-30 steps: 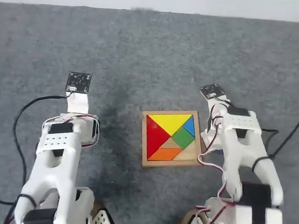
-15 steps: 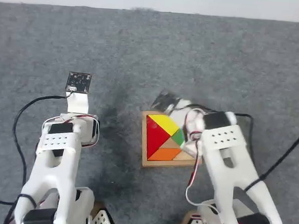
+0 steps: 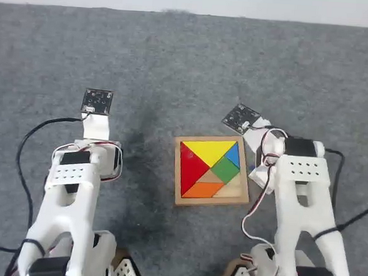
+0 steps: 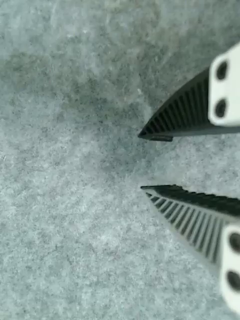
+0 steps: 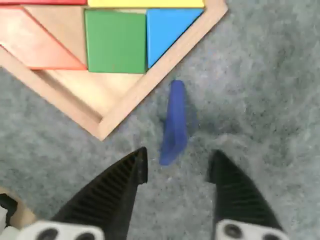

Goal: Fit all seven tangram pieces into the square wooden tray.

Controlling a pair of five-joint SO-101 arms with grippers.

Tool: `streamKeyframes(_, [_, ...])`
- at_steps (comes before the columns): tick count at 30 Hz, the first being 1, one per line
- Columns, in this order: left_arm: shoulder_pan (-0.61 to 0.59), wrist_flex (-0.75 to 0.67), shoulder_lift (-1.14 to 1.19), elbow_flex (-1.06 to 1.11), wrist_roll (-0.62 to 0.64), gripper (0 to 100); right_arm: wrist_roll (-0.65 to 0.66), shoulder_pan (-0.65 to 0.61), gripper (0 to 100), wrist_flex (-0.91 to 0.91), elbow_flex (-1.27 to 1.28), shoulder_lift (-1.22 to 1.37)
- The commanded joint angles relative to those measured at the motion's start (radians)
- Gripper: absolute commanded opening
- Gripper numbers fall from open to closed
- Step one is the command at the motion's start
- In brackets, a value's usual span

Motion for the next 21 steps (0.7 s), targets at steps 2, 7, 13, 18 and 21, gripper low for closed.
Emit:
streamKeyframes(2, [0.008,-0.021,0.002,-0.019,-0.009,14,-0.018,0.025,27.4,-0.079,0.031,0.03])
streamKeyframes(7, [0.008,-0.021,0.002,-0.018,-0.009,14,-0.018,0.025,27.0,-0.151,0.077,0.074])
streamKeyframes(13, [0.008,-0.021,0.002,-0.018,-0.009,14,-0.018,0.027,25.0,-0.217,0.092,0.16])
streamKeyframes(18, [0.008,-0.021,0.002,-0.018,-0.009,14,-0.018,0.028,15.8,-0.257,0.089,0.209])
streamKeyframes(21, [0.008,-0.023,0.002,-0.018,-0.009,14,-0.02,0.028,12.5,-0.249,0.087,0.202])
